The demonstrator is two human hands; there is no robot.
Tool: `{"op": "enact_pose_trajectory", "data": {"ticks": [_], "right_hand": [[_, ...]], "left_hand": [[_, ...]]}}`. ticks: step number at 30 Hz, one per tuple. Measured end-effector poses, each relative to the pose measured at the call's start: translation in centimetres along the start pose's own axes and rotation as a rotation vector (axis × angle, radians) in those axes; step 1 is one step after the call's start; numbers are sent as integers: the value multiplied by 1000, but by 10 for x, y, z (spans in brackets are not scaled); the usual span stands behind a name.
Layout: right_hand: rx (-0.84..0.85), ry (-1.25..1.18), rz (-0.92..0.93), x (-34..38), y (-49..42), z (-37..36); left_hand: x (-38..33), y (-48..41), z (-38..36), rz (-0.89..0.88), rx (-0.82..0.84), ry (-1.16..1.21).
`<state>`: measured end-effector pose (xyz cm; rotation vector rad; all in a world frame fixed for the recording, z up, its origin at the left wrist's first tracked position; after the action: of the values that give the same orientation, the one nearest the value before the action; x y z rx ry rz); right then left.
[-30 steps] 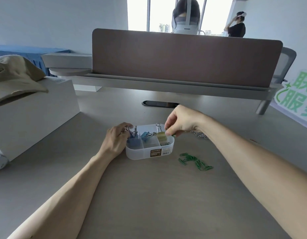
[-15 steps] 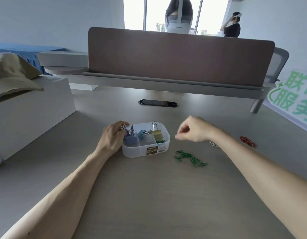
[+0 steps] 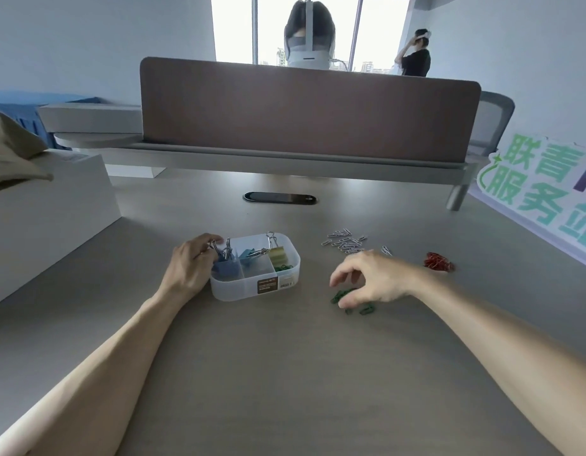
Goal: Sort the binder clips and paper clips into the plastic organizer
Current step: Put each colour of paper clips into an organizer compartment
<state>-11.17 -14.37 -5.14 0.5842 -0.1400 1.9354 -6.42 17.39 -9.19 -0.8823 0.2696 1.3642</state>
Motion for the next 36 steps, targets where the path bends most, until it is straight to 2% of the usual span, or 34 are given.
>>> {"op": "enact_pose_trajectory", "data": {"ticks": [4, 11, 20, 25, 30, 33, 36], "right_hand": [[137, 101, -19, -7, 6, -3], [35, 51, -3, -1, -8, -7], [23, 75, -48, 4, -16, -7], [-48, -151, -97, -3, -12, 3], [-208, -331, -77, 16, -19, 35], [-232, -289, -28, 48, -40, 46], [-201, -126, -23, 79, -66, 39]], "left_hand": [[1, -1, -1, -12, 1, -15], [0, -1, -1, -2, 8, -5], [-1, 0, -1, 1, 10, 22], [-1, 0, -1, -11, 11, 31], [1, 0, -3, -28, 9, 5], [1, 0, -2, -26, 6, 11], [0, 0, -1, -40, 2, 16]]}}
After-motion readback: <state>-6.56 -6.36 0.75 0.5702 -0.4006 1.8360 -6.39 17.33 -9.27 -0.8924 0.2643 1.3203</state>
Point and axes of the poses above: each hand's wrist, its own y-axis away from the middle knuckle, its own z-axis out of the back of the hand, x = y × z, the point moved 2 cm from there along -y, towards the middle knuckle, and after that the axes turned 9 degrees about -y, right-handed, at the moved point
